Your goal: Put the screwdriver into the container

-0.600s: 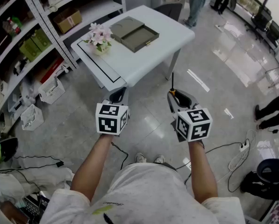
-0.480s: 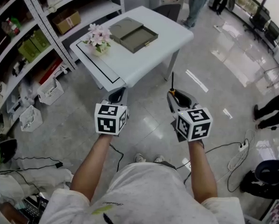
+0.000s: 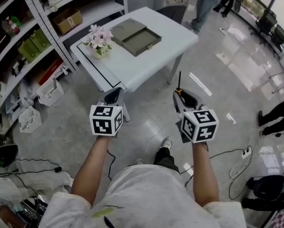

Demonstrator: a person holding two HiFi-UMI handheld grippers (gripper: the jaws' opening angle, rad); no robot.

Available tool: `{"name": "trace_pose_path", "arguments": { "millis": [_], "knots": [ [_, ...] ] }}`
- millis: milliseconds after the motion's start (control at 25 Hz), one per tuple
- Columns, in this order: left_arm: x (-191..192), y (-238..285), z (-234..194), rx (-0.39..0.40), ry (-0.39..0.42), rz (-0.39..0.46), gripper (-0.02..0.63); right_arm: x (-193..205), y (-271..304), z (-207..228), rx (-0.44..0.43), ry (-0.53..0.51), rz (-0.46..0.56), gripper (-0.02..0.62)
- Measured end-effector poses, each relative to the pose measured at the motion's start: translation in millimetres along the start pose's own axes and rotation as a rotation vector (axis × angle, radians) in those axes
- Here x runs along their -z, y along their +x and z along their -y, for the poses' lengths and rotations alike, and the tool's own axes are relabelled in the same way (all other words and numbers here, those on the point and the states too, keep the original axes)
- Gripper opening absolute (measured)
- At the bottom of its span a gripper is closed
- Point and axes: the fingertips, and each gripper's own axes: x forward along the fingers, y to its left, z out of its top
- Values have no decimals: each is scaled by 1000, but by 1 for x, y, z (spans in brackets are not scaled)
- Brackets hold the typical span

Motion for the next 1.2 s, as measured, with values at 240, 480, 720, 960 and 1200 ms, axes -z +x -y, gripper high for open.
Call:
{"name": "trace_pose_path", "arguments": {
  "millis": [240,480,720,960,1200],
  "knots": [
    [-7,33,-5,-46,-15,-3,3,-8,29,34,-18,18,18,74],
    [-21,79,1,-88,-23,-14,3,-17,62,81,-63,5,4,74],
    [-36,126,11,-145,-38,-29,3,-25,92,133,-114,-1,-15,74],
    [-46,160,18,-194,-62,-45,3,-37,121,167,-179,-11,-23,74],
    [-52,178,15,-251,-80,-48,3,-45,146,187,-231,-22,-26,75]
  ]
}}
